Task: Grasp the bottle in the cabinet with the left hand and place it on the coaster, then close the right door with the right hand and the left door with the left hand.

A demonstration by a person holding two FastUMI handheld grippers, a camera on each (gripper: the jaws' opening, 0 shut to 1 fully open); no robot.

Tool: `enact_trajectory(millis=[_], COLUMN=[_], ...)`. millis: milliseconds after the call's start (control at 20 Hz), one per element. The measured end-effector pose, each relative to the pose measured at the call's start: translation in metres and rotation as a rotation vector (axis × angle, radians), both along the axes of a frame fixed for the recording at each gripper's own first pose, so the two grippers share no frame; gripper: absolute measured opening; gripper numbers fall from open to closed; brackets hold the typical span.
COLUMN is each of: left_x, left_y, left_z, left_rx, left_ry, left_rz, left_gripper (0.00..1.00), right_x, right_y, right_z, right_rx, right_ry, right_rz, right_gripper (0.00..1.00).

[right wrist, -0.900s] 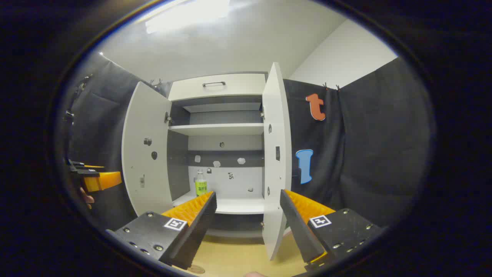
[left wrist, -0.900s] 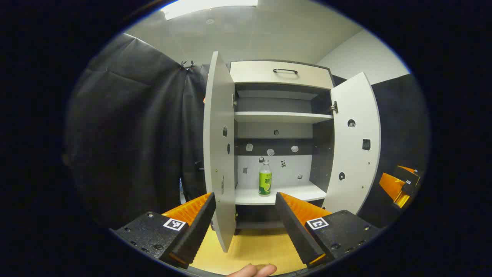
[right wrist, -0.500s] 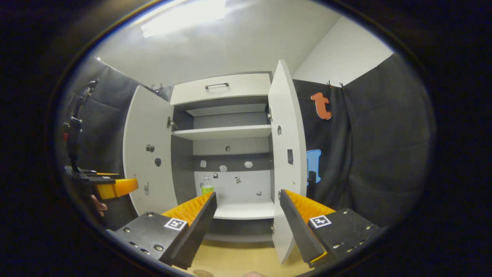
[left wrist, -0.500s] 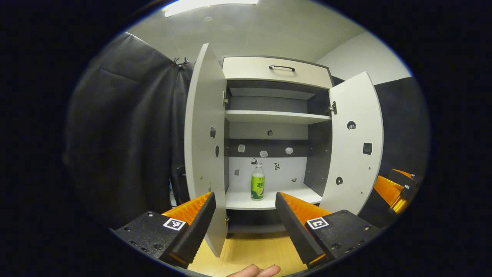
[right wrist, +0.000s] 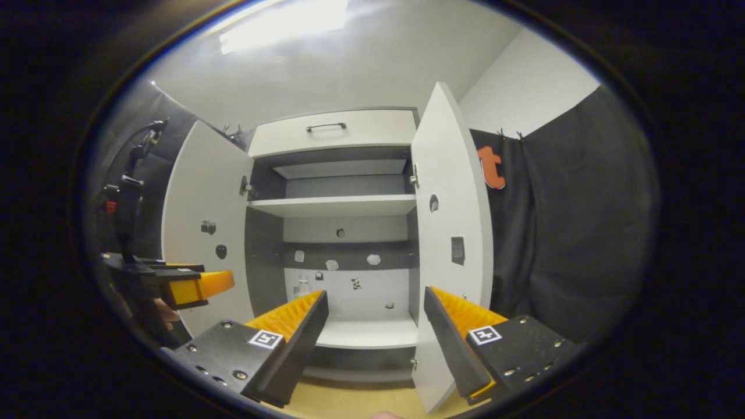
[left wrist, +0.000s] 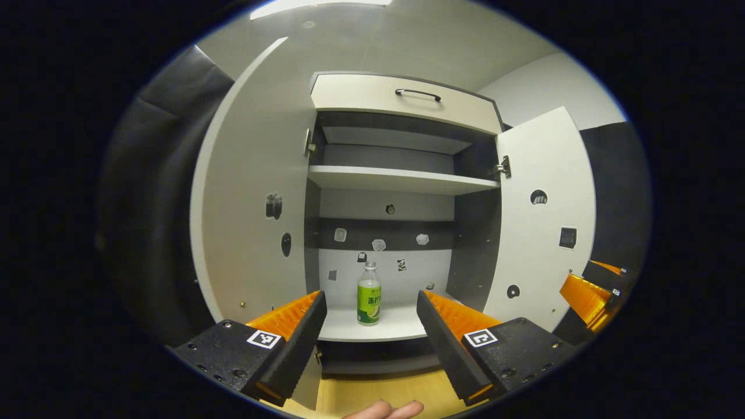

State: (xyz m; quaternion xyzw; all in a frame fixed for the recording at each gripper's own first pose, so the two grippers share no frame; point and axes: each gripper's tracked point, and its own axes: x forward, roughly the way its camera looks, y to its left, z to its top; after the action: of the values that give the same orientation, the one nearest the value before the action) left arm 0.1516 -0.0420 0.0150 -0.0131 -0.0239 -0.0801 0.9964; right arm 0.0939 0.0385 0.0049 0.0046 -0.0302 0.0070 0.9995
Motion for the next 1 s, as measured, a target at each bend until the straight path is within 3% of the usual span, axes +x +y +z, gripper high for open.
enact_trajectory(millis=[250, 400, 600, 850, 950, 1000], left_x=[0.063, 0.104, 0.16, 0.23, 0.257, 0.267], left_y=[0.005, 0.001, -0.008, -0.022, -0.021, -0.024], left_z=[-0.034, -0.05, -0.078, -0.108, -0.112, -0.115], left_rx=[0.013, -0.004, -0.009, -0.009, -0.013, -0.015], left_ry=[0.055, 0.073, 0.107, 0.127, 0.087, 0.073], left_rz=[0.024, 0.022, 0.023, 0.035, 0.062, 0.054], left_gripper=[0.98, 0.99, 0.99, 0.99, 0.99, 0.99], right_x=[0.025, 0.035, 0.047, 0.055, 0.053, 0.053], right_y=[0.008, 0.022, 0.034, 0.025, 0.022, 0.018], right_z=[-0.007, -0.009, -0.034, -0.047, -0.051, -0.052], right_rx=[-0.032, -0.03, -0.029, -0.086, -0.095, -0.104], right_ry=[-0.018, -0.05, -0.001, 0.037, 0.051, 0.058], right_rz=[0.0, 0.044, 0.08, 0.053, 0.042, 0.032], right_gripper=[1.0, 1.0, 1.0, 1.0, 0.96, 0.99])
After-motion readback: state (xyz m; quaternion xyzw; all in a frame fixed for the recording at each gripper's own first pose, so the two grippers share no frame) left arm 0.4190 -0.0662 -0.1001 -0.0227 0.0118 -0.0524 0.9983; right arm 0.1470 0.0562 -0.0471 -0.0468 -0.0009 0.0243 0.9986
